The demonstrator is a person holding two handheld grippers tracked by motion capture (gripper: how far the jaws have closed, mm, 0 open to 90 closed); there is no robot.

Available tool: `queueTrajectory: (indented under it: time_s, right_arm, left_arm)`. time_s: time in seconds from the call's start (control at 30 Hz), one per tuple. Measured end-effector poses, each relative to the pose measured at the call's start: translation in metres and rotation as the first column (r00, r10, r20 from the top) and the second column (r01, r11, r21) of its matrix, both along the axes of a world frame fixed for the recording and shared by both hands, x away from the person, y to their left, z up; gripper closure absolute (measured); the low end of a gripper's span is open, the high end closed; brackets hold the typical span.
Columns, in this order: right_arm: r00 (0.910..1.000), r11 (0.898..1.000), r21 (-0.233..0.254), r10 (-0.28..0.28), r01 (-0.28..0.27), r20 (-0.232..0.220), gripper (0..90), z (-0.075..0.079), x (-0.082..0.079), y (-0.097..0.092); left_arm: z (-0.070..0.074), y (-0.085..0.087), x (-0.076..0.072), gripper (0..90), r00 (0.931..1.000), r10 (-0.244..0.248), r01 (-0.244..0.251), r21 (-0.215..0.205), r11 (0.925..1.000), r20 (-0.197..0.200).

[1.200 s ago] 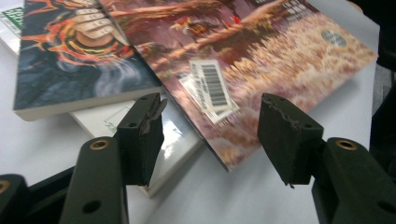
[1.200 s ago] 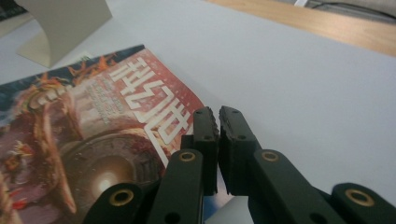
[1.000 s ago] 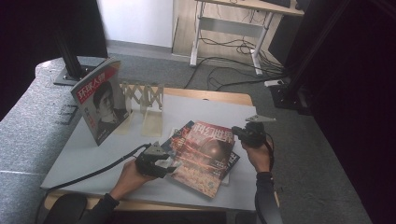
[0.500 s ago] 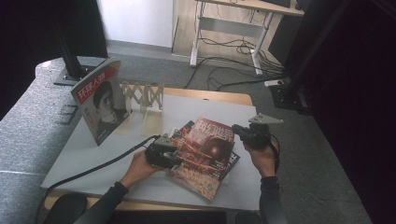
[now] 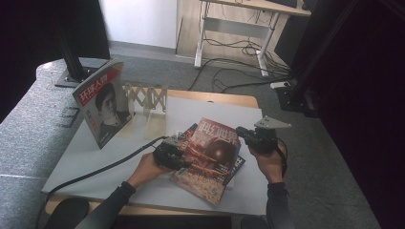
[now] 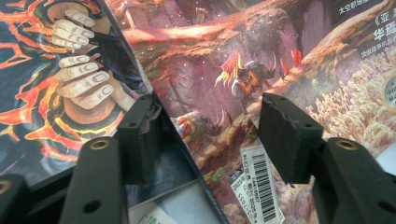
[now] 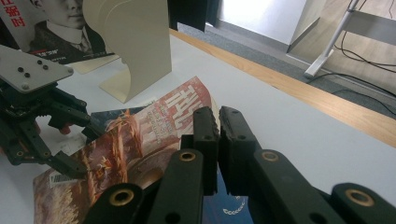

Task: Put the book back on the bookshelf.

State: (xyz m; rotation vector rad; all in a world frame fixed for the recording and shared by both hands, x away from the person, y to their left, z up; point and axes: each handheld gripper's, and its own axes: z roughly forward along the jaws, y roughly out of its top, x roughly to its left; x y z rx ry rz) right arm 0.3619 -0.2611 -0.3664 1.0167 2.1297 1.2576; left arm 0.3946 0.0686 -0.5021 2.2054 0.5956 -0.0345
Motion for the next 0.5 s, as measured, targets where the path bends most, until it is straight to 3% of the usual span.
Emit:
queueTrajectory:
  time_s: [0.07,0.17,0.4,0.5]
  right_arm:
    - [1.0,1.0,0.002,0.004,-0.004,0.002,84.5,0.001,0.0,0.0]
    - [0.9999,1.0,0.011,0.01,-0.01,0.007,84.5,0.002,-0.001,0.0]
    - [0.9998,1.0,0.009,0.007,-0.007,0.016,84.7,0.003,-0.003,0.001]
    - [0.9998,1.0,0.003,0.009,-0.009,0.02,86.0,0.004,-0.004,0.001]
  left_arm:
    - [0.002,0.002,0.0,49.1,1.0,-0.003,0.003,0.0,1.0,-0.006]
    - [0.005,0.004,-0.002,55.2,0.9999,-0.001,0.001,0.006,1.0,0.015]
    - [0.01,0.008,-0.009,71.4,0.999,-0.027,0.028,-0.035,0.999,0.036]
    - [0.011,0.007,-0.014,75.9,0.9979,-0.029,0.031,-0.027,0.9992,0.058]
